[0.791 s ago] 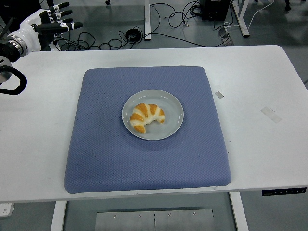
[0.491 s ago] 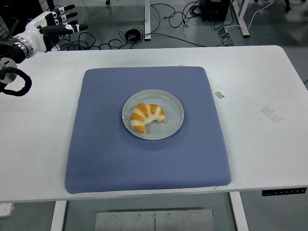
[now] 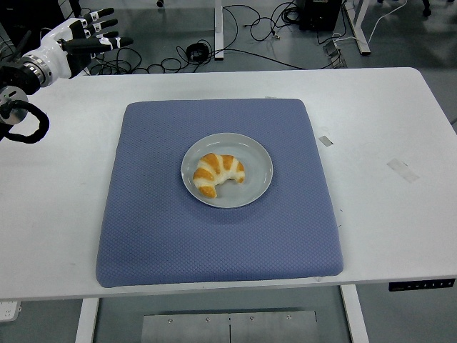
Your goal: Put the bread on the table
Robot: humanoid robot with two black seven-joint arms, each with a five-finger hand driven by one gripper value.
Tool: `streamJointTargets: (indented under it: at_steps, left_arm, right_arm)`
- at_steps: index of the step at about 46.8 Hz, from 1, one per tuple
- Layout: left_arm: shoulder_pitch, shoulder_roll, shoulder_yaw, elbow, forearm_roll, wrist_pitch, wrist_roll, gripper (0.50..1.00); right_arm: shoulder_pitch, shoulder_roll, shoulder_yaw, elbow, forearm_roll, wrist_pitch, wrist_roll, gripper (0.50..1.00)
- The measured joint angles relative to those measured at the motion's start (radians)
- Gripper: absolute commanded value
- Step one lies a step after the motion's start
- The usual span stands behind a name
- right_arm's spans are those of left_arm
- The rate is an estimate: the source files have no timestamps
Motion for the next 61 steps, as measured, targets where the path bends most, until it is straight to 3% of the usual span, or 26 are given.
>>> streamJointTargets:
  at_steps: [61]
  left_arm:
    - [-0.002,0.0,0.012,-0.008,0.002,0.0,0.0,0.971]
  right_arm:
    - [0.0,0.0,0.0,0.0,0.0,0.0,0.0,1.0]
